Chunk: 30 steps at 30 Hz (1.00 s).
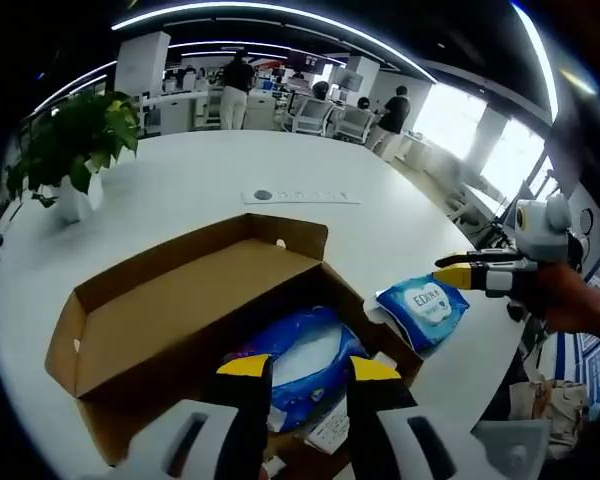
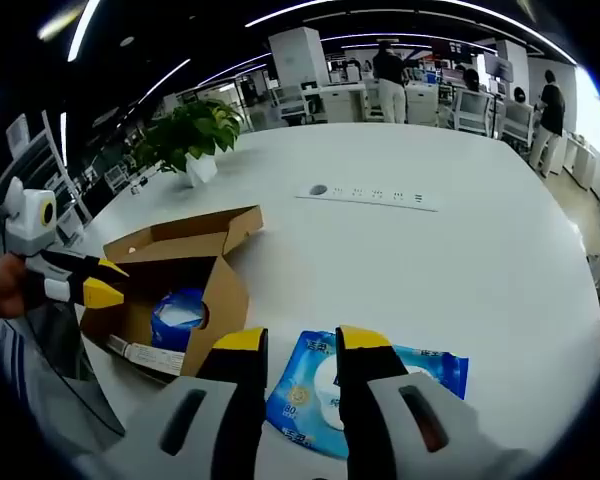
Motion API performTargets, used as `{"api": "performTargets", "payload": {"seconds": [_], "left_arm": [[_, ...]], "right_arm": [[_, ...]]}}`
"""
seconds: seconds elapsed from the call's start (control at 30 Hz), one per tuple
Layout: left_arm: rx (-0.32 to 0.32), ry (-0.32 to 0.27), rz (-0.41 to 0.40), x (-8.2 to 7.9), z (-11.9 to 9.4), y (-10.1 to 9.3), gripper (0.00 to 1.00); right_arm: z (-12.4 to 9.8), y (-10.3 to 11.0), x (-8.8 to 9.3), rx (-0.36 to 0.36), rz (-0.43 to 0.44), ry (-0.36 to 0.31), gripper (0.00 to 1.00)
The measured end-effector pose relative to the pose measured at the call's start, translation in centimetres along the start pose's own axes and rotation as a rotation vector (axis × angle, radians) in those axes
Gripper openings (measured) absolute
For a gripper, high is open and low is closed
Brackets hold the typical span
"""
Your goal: Operate the shoe box by opening the lid, removing the specified soft item, and placing it in the target area until the item is outside and the box remains undamaged.
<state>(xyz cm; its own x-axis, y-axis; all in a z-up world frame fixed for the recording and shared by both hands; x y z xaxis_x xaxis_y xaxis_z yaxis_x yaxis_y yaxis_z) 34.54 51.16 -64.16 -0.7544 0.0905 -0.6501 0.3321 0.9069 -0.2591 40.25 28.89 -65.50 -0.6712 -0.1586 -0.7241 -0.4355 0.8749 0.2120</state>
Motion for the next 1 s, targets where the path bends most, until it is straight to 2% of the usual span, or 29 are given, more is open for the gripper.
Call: {"api": "performTargets", "payload": {"seconds": [0.17, 0.33, 0.57, 0.77, 1.0], "left_arm": [[-0.018, -0.016, -0.025, 1.1, -1.1, 1.9, 0.30], [-0.023, -0.037, -0.023, 2.0, -2.0, 3.1, 0.32], [-0.024, -0.068, -0.031, 3.2, -3.3, 4.7, 0.33], [-0.039, -0.056, -0.050, 4.1, -4.0, 6.2, 0.35], [-0.029, -0.076, -0.051, 4.9, -5.0, 6.8, 0.38]], "right_arm": [[0.4, 1.7, -0.6, -0.030, -0.029, 0.001, 0.27], [0.9, 3.3, -1.0, -0.061, -0.060, 0.002, 0.27], [1.9, 5.3, -0.8, -0.098, -0.083, 0.018, 0.28], [2.8, 7.2, -0.6, -0.138, -0.107, 0.038, 0.29], [3.8, 9.3, 0.0, -0.193, -0.159, 0.072, 0.32]]}}
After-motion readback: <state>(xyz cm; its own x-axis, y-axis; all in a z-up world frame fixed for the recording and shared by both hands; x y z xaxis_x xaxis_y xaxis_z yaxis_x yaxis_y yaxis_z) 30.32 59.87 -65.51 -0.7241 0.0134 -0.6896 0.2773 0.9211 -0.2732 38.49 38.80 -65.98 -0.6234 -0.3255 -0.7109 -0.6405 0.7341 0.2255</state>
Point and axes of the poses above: the point that each gripper's makers call its tool centre point, and the gripper's own axes: z roughly forward along the fingers, y roughly to its left, x roughly out of its underside, the point moved 3 cm from there along -z, roughly backward along the fingers, and after that the axes turned 1 degree about y, right-handed, at the moved point
